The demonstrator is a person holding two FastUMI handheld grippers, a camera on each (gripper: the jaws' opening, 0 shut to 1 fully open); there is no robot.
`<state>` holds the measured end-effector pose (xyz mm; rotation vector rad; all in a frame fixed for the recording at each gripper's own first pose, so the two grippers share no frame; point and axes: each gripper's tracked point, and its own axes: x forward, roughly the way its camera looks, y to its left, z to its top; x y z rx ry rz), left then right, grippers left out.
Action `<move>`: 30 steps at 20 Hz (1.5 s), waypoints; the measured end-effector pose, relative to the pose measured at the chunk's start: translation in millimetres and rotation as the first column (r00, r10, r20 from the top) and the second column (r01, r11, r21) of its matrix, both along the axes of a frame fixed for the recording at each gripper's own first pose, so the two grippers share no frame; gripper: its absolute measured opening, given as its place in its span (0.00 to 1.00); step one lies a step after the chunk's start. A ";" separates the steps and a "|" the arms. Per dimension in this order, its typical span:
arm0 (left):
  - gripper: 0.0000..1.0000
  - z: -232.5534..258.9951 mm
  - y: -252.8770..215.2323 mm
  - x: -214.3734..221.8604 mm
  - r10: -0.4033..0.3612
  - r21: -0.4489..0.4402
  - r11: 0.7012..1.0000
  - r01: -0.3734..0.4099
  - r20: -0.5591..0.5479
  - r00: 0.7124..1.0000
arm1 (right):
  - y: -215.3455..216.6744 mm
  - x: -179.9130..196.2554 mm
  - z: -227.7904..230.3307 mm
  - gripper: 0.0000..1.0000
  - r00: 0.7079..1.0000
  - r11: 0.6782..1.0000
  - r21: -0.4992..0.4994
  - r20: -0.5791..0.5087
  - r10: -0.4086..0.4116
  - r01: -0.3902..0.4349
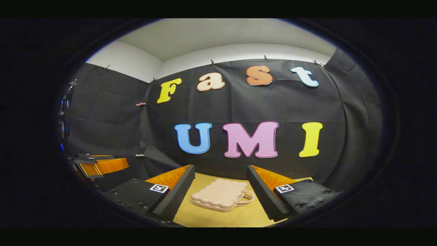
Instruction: First open the suitcase, pack the skin care products into it, and then close the suitcase.
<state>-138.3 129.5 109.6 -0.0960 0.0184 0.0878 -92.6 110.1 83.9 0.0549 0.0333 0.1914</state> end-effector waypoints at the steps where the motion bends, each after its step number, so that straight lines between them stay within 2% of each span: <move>1: 0.96 -2.6 2.6 -0.5 0.001 0.001 1.000 -0.001 -0.005 1.000 | 2.0 2.3 -1.3 0.96 1.000 1.000 -0.002 0.000 -0.004 0.004; 3: 1.00 -5.2 7.7 0.8 -0.001 -0.003 1.000 0.001 -0.007 1.000 | 7.1 4.1 -0.4 0.97 1.000 1.000 -0.009 0.006 -0.006 0.006; 4: 0.96 -5.6 10.1 1.9 -0.001 -0.008 1.000 0.001 -0.009 1.000 | 8.7 5.8 0.4 0.97 1.000 1.000 -0.013 0.010 -0.008 0.008; 15: 0.96 -13.4 36.6 9.1 -0.020 -0.011 1.000 0.020 -0.011 1.000 | 39.7 17.9 -3.9 0.96 1.000 0.999 -0.028 0.013 -0.016 0.017; 30: 0.96 -21.3 38.8 2.6 -0.098 0.010 0.995 0.099 -0.021 0.995 | 49.4 0.1 -13.1 0.96 0.997 0.996 -0.042 0.009 -0.078 0.078</move>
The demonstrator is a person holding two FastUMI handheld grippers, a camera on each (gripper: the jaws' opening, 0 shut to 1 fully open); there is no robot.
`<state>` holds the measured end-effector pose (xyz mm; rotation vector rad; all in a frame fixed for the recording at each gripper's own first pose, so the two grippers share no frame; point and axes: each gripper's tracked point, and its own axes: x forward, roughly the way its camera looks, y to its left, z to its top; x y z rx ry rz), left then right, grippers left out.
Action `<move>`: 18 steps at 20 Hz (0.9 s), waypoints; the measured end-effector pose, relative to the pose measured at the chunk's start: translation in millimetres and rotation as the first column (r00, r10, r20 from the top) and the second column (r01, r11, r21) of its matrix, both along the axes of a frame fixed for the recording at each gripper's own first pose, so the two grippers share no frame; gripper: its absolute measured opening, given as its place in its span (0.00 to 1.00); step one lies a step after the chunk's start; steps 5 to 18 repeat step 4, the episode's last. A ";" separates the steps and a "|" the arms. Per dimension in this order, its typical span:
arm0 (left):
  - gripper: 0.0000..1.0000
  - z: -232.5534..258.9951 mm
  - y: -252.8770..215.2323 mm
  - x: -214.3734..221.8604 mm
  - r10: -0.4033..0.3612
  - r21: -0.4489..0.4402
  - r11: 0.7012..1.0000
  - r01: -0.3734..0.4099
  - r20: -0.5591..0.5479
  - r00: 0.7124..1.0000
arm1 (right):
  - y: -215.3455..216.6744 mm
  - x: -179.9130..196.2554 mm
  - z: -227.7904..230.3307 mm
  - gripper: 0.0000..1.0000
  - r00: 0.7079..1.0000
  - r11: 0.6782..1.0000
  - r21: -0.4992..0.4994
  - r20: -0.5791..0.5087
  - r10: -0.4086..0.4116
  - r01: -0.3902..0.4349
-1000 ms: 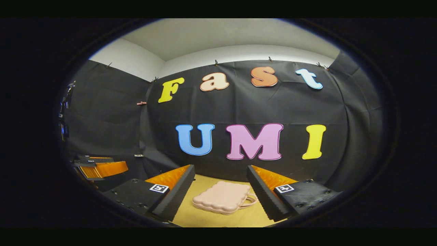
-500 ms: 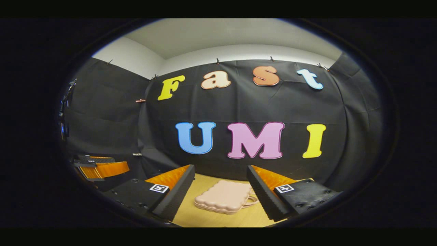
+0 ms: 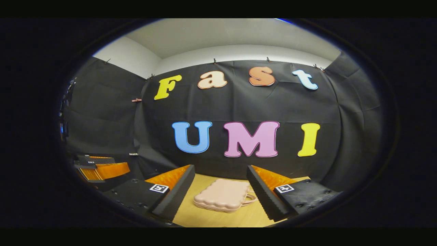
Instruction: First open the suitcase, pack the skin care products into it, and then close the suitcase.
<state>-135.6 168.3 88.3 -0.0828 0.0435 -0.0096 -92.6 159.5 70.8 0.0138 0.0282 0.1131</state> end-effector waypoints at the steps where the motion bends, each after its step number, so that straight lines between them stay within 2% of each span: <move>1: 0.96 0.5 0.0 -0.8 -0.003 0.002 1.000 0.003 0.000 1.000 | 1.9 -0.6 0.6 0.96 1.000 1.000 -0.002 0.002 0.002 -0.002; 18: 0.96 0.8 0.6 -3.4 -0.004 0.017 1.000 0.004 0.005 1.000 | 6.5 -3.6 -1.3 0.96 1.000 1.000 -0.006 -0.001 0.007 -0.007</move>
